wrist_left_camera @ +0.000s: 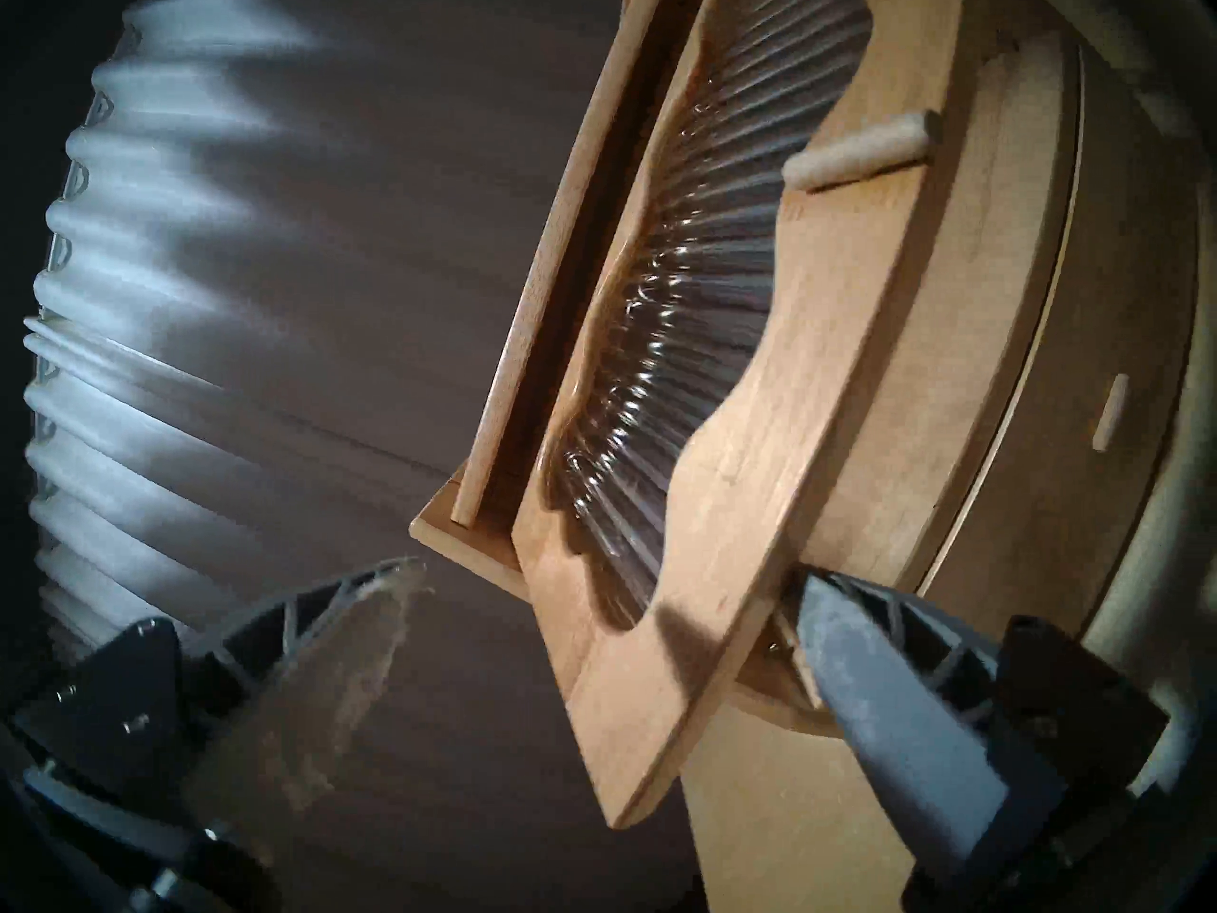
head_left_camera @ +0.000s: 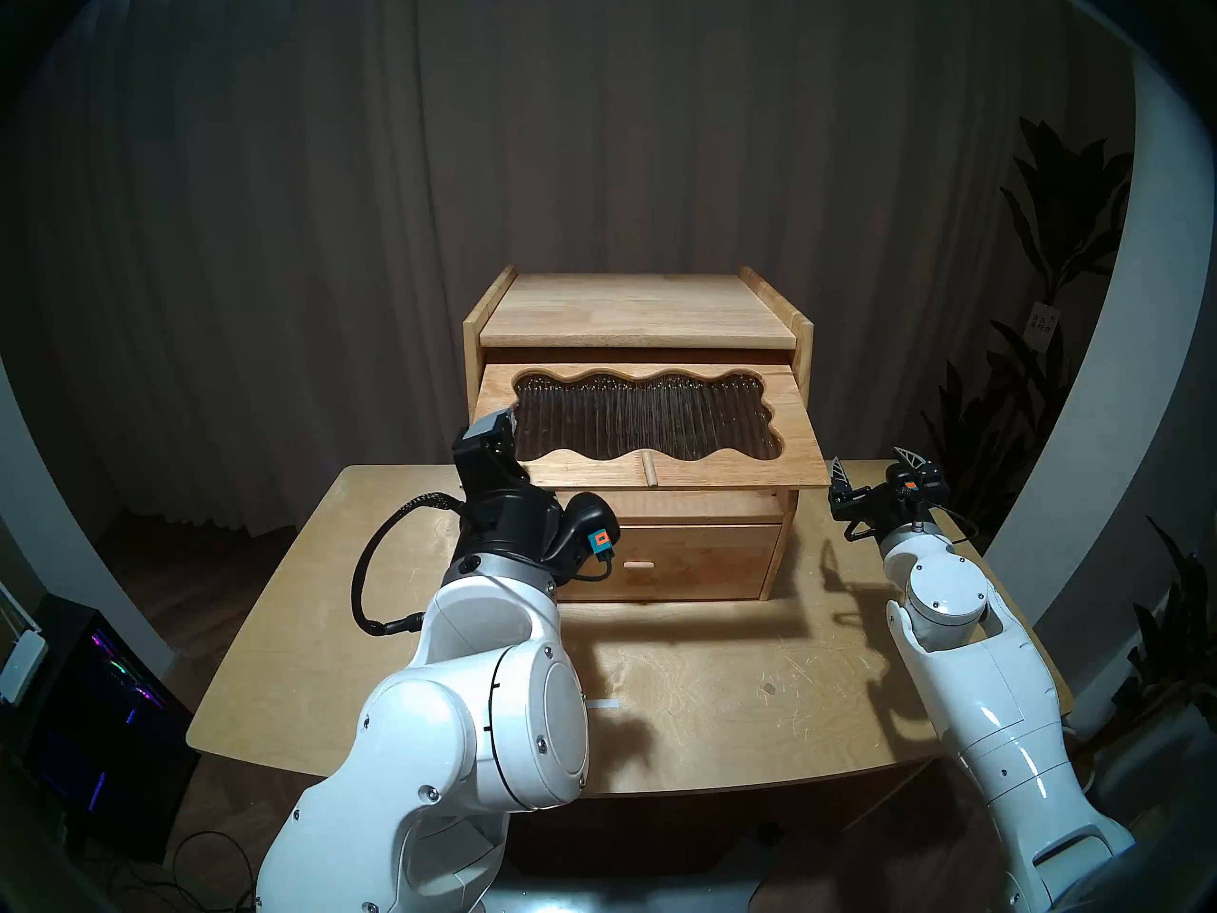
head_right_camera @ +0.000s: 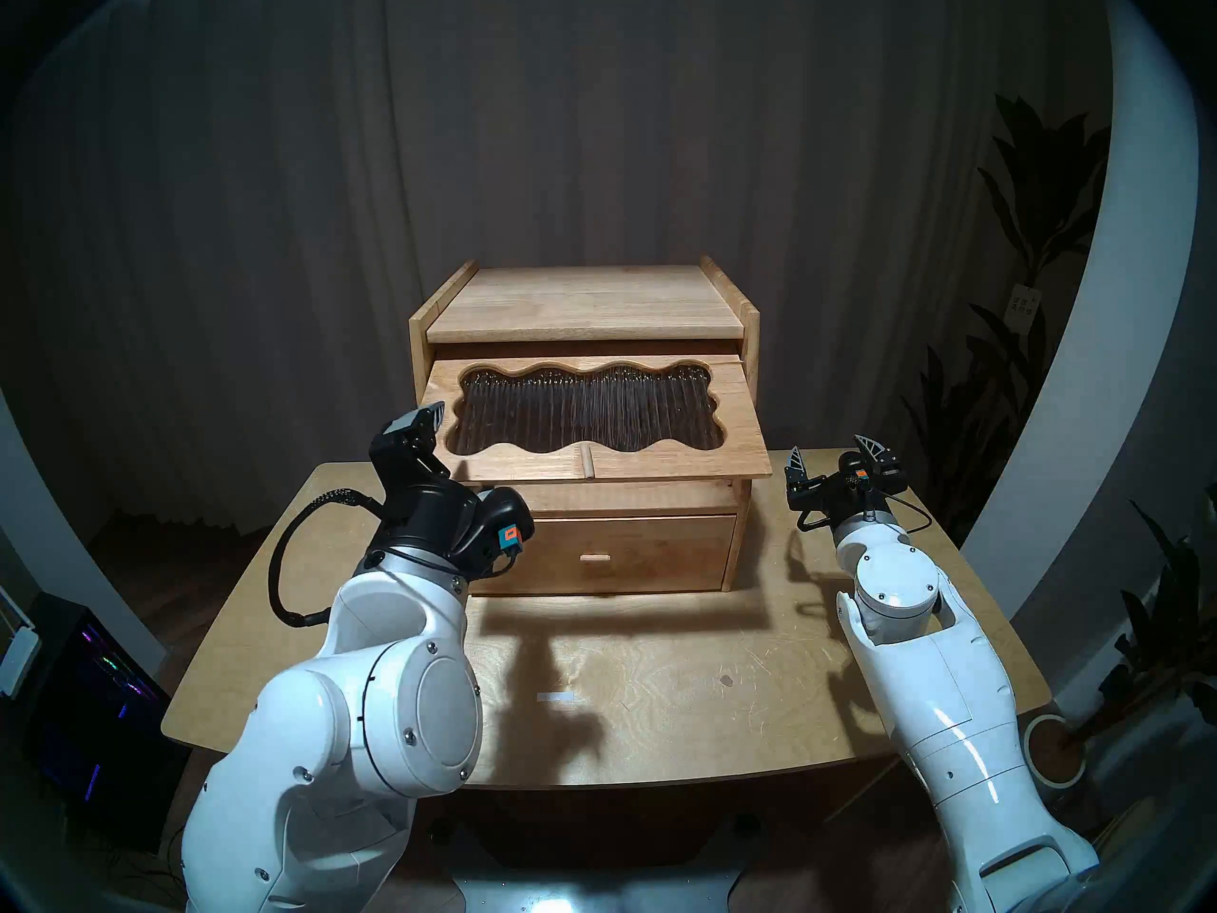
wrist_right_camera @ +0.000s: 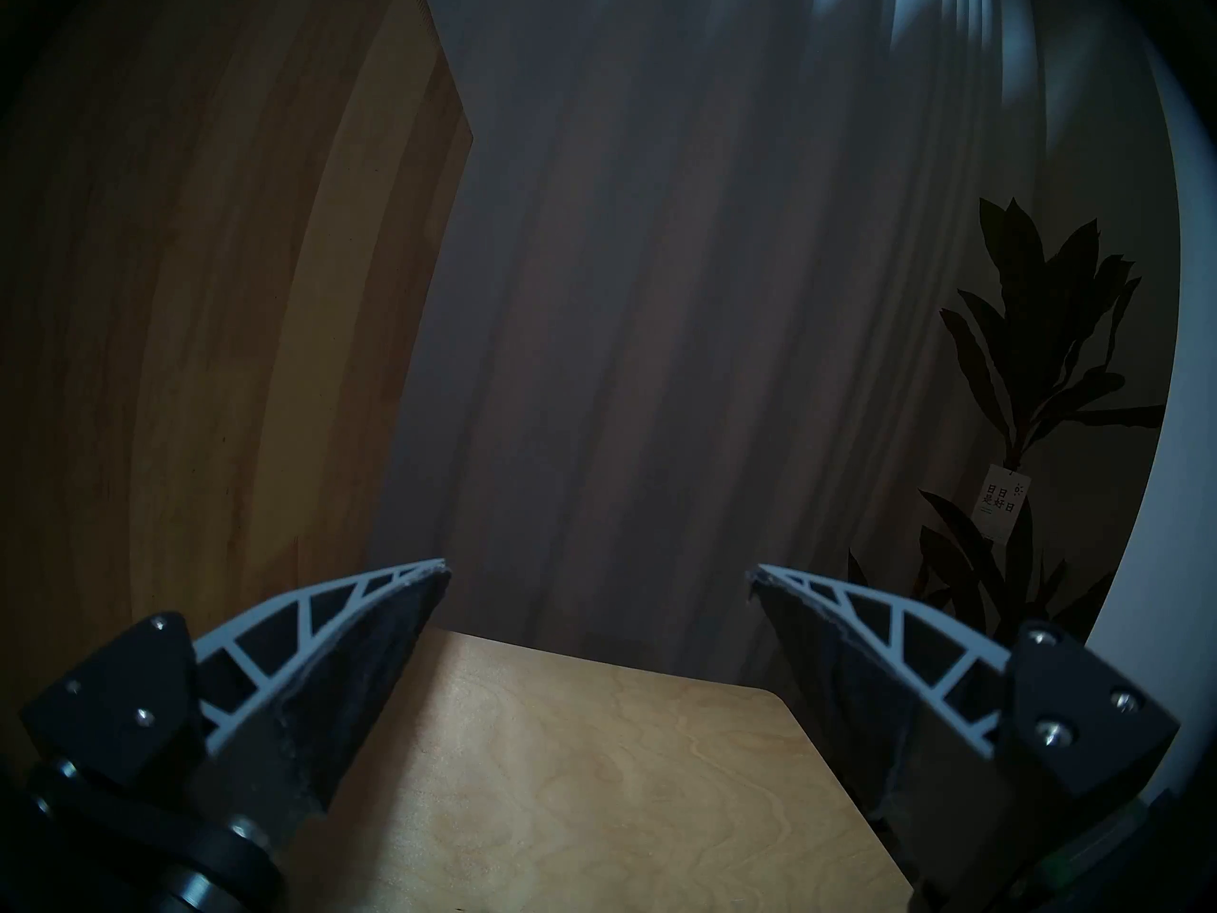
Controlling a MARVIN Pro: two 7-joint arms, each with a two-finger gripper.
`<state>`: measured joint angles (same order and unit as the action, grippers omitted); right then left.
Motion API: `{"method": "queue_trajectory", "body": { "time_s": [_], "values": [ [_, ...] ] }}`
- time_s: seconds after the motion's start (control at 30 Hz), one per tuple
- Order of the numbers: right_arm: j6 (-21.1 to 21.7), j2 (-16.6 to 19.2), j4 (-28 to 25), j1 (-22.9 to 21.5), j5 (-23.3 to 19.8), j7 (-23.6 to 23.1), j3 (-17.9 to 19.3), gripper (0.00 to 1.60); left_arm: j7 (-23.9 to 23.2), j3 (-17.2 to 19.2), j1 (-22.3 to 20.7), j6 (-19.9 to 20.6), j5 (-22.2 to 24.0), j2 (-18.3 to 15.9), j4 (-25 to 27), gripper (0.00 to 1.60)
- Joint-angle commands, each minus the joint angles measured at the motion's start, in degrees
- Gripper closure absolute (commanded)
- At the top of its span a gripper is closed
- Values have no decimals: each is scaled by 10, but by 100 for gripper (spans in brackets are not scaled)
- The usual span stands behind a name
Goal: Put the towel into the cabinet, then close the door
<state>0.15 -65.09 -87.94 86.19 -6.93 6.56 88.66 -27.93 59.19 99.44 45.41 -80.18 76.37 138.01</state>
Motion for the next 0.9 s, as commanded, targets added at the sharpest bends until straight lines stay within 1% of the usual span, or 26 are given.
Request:
{"method": "queue_trajectory", "body": {
  "time_s": [0.0, 0.03, 0.07, 0.1, 0.13, 0.2, 0.23, 0.27, 0.5, 0.83, 0.87],
  "values": [
    [-3, 0, -8, -7, 0, 0, 0, 0, -21, 22, -32, 26, 62, 48, 20, 0],
    [-3, 0, -8, -7, 0, 0, 0, 0, -27, 28, -31, 32, 74, 53, 20, 158],
    [-3, 0, -7, -6, 0, 0, 0, 0, -33, 33, -32, 37, 87, 58, 20, 160],
    [-3, 0, -7, -7, 0, 0, 0, 0, -40, 37, -34, 41, 97, 64, 20, 160],
    [-3, 0, -7, -7, 0, 0, 0, 0, -44, 40, -36, 45, 107, 68, 20, 142],
    [-3, 0, -7, -7, 0, 0, 0, 0, -57, 50, -41, 56, 130, 78, 20, 142],
    [-3, 0, -7, -7, 0, 0, 0, 0, -70, 58, -45, 67, 152, 87, 20, 142],
    [-3, 0, -7, -7, 0, 0, 0, 0, -70, 58, -45, 67, 152, 87, 20, 142],
    [-4, 0, -7, -8, 0, -1, 0, 0, -108, 94, -64, 96, 224, 116, 20, 142],
    [-4, 0, -7, -8, 0, -1, 0, 0, -159, 149, -87, 96, 316, 143, 20, 142],
    [-4, 0, -8, -8, 0, -1, 0, 0, -157, 161, -89, 96, 317, 147, 20, 0]
  ]
}}
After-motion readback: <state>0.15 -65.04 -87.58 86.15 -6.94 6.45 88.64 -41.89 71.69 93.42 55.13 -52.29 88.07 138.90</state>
